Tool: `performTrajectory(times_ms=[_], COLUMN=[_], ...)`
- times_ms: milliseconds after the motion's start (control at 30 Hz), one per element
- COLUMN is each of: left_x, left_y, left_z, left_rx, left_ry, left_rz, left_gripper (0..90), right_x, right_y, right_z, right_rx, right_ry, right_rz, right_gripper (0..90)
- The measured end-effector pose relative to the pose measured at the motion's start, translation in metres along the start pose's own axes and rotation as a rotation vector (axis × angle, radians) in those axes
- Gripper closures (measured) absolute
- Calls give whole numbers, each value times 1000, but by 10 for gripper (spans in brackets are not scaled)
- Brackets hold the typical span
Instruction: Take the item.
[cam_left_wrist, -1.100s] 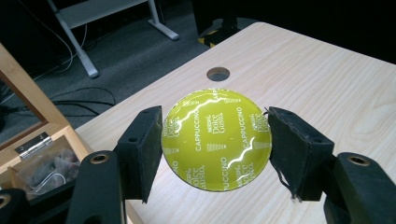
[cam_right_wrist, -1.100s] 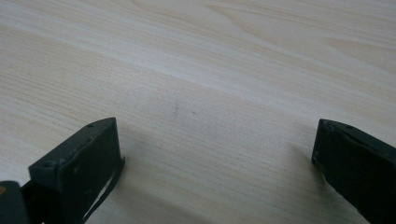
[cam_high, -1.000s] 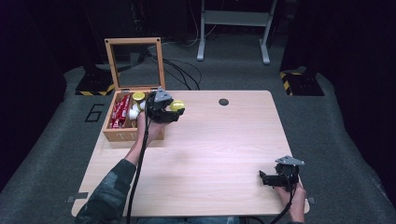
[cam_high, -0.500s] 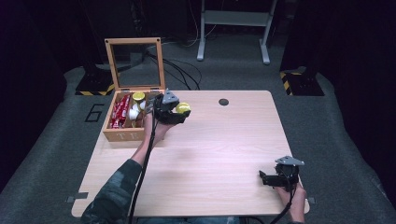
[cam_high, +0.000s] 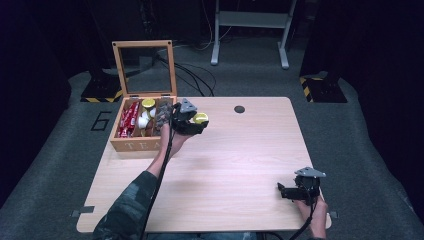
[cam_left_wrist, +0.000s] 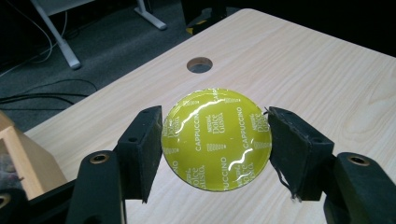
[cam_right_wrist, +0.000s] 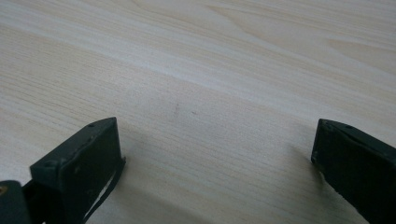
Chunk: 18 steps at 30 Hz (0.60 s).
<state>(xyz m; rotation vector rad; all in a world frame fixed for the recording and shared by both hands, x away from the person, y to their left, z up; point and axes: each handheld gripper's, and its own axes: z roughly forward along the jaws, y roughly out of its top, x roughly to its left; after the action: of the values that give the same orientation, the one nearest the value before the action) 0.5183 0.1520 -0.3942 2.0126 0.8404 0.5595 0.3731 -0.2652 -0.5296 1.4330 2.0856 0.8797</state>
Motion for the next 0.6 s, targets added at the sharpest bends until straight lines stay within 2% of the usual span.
performTrajectory(times_ms=[600], left_x=[-11], left_y=[-10], left_z=[34], left_rx=[37], left_ry=[-23], left_rz=[-22], left_gripper=[377], right_x=[0], right_y=[0], right_z=[0], right_rx=[-5], right_ry=[1], right_rz=[-2], right_gripper=[9])
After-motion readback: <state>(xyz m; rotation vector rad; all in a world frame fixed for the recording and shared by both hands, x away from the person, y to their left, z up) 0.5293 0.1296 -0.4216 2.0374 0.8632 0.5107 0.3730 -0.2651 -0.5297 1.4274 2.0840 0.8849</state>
